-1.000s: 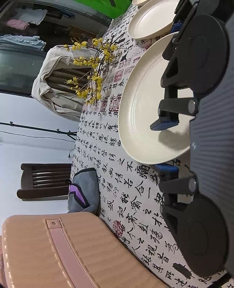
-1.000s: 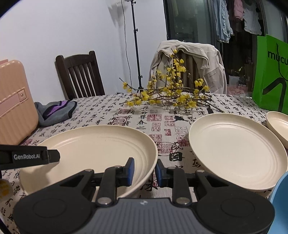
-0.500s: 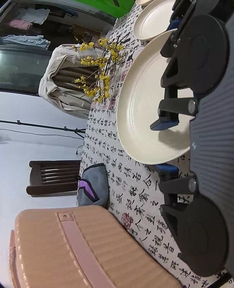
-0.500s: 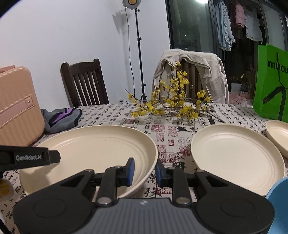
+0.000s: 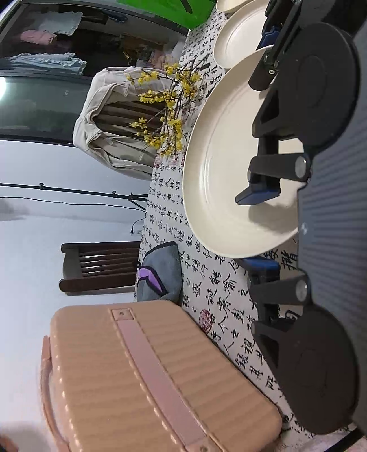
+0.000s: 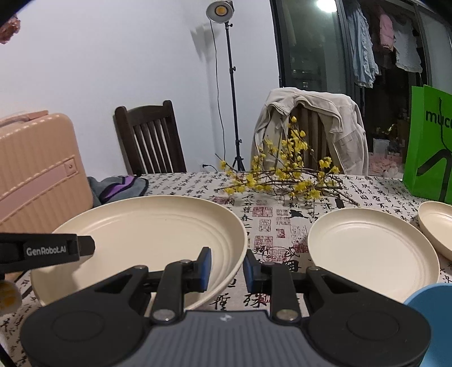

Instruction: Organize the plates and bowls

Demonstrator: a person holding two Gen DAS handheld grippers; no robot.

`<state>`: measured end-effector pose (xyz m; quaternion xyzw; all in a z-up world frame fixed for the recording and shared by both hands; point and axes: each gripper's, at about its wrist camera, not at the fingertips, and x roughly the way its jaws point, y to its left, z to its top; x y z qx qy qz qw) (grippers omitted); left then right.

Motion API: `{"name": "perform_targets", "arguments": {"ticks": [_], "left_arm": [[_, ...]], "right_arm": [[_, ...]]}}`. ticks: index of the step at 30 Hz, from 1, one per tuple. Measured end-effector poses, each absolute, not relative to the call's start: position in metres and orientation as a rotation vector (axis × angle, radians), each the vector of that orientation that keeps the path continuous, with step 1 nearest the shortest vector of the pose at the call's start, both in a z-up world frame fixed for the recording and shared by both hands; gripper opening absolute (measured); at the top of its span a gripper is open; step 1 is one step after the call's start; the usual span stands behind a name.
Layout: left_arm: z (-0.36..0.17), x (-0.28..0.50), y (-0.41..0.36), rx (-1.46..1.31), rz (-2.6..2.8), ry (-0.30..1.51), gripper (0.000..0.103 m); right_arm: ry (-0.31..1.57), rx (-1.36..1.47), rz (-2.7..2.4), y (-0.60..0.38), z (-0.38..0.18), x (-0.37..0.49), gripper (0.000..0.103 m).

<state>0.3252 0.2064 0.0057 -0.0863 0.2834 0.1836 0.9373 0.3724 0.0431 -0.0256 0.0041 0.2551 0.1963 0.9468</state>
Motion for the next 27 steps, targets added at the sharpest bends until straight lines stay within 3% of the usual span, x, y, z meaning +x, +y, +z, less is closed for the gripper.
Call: {"name": "perform_targets", "arguments": {"ticks": [27], "left_arm": [[0.037,0.249,0.178,-0.197,0.344,0.505,0.038]], "right_arm": [[0.455,-0.009,0.412,0.012,0.009,0.306,0.024]]}}
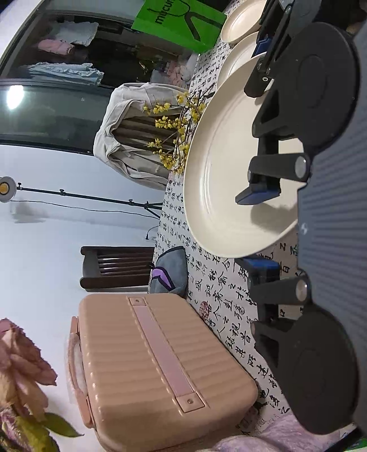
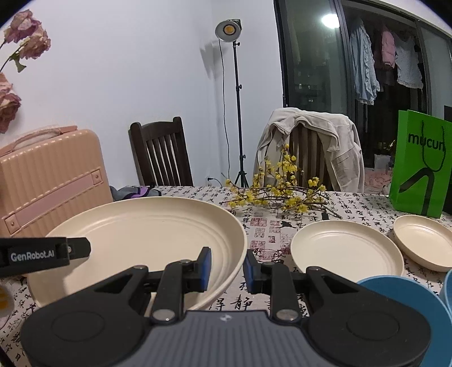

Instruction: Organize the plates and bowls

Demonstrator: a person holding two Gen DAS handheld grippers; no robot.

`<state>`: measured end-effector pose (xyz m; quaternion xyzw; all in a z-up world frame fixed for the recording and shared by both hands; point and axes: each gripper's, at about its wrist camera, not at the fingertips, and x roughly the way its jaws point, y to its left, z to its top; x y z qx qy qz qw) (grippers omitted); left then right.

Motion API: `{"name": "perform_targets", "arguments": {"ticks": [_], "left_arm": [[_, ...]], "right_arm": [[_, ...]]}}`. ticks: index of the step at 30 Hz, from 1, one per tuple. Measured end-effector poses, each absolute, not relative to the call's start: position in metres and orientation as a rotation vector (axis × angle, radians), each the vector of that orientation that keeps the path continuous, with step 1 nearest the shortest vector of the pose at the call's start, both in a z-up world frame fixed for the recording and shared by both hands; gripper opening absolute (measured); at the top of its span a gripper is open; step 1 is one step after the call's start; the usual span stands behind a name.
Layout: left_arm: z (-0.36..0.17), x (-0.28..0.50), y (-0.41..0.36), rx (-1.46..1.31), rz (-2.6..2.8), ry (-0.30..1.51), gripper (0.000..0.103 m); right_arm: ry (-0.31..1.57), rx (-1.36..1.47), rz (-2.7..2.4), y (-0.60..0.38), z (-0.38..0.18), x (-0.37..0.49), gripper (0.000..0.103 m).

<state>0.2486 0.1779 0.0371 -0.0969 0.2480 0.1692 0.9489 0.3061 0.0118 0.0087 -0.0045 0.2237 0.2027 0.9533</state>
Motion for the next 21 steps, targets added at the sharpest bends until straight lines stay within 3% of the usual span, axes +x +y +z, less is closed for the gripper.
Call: {"name": "perform_targets", "arguments": {"ticks": [21], "left_arm": [[0.053,0.203,0.137,-0.184,0.298,0.45,0.038]], "right_arm": [[0.41,0.007,0.382,-0.031,0.029,0.259,0.024]]}}
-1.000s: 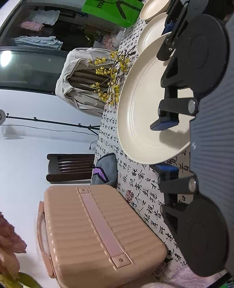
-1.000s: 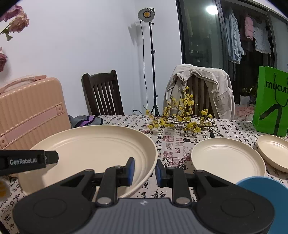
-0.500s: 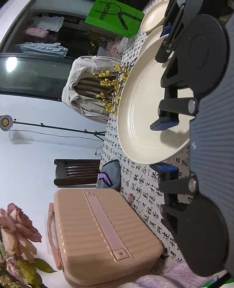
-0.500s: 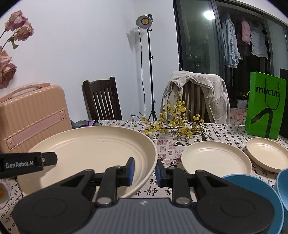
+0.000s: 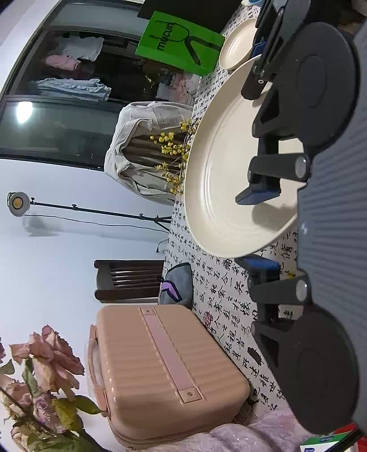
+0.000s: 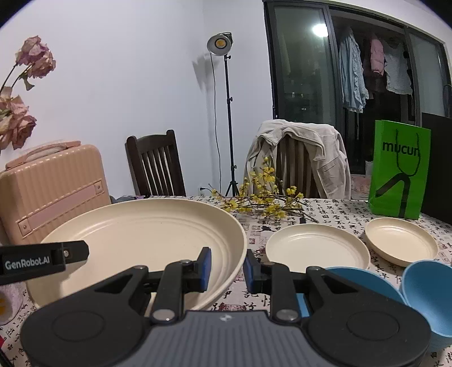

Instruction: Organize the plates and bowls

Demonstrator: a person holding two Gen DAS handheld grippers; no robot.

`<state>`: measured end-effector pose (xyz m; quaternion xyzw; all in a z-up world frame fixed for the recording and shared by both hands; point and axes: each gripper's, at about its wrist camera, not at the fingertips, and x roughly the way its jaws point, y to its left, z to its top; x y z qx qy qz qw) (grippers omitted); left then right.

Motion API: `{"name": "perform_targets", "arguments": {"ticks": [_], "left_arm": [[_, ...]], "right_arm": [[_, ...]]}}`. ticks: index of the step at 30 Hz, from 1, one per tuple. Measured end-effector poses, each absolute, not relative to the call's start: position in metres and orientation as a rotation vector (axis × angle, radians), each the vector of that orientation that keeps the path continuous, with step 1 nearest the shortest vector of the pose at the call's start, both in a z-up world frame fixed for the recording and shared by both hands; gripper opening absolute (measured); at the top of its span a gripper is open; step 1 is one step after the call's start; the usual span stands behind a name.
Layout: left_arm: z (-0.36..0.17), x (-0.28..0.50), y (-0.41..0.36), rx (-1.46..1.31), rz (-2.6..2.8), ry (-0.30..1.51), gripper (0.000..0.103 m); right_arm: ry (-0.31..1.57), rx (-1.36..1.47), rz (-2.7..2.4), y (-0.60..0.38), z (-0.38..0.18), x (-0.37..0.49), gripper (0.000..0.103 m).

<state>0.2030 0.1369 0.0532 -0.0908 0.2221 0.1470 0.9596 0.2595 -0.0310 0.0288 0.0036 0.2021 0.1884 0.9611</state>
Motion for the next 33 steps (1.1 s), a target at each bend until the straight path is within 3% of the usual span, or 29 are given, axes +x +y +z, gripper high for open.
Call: {"name": "perform_targets", "arguments": {"ticks": [33], "left_arm": [[0.064,0.151,0.067,-0.136,0.229,0.4,0.038]], "right_arm": [[0.362,0.059,0.332,-0.105,0.036,0.204,0.024]]}}
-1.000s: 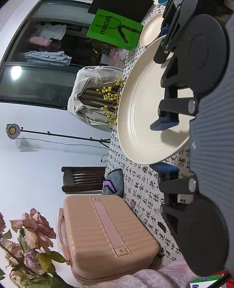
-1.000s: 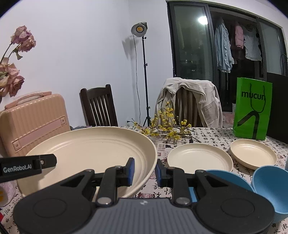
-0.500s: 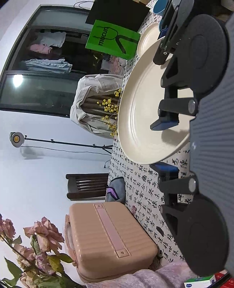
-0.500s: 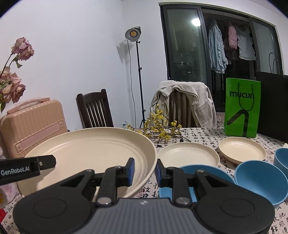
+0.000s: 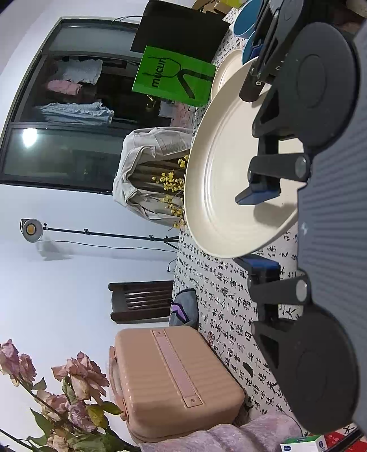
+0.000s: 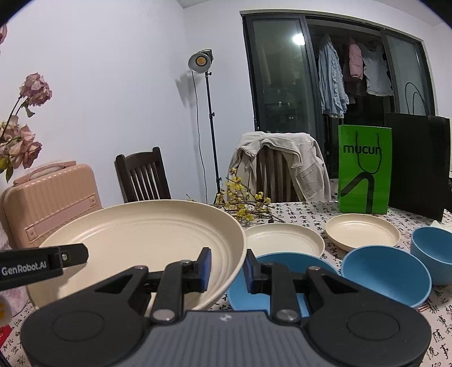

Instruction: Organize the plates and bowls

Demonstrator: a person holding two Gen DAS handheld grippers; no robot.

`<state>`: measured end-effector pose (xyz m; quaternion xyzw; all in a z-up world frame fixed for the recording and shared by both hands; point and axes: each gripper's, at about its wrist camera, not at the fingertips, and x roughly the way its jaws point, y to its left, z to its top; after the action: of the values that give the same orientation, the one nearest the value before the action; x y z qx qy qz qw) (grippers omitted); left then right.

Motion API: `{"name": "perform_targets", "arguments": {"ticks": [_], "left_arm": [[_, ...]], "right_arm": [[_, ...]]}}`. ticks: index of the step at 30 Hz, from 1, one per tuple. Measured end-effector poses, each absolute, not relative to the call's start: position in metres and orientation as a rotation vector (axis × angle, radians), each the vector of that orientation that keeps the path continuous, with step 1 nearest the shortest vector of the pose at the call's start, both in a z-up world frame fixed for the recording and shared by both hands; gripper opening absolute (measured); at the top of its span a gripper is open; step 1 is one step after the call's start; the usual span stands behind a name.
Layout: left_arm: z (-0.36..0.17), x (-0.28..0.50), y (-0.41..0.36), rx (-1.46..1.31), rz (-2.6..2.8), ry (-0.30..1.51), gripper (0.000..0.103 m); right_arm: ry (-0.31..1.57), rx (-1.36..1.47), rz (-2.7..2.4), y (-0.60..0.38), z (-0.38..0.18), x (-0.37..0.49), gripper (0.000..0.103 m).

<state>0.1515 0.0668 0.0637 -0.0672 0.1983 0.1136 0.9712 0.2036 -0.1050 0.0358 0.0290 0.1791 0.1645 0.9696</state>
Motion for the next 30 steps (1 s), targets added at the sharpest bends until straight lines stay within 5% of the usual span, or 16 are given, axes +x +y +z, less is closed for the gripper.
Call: {"name": "perform_targets", "arguments": {"ticks": [30], "left_arm": [[0.064,0.13,0.026,-0.137,0.136,0.363,0.038]], "right_arm": [[0.304,0.059,0.26,-0.154,0.036,0.169,0.024]]}}
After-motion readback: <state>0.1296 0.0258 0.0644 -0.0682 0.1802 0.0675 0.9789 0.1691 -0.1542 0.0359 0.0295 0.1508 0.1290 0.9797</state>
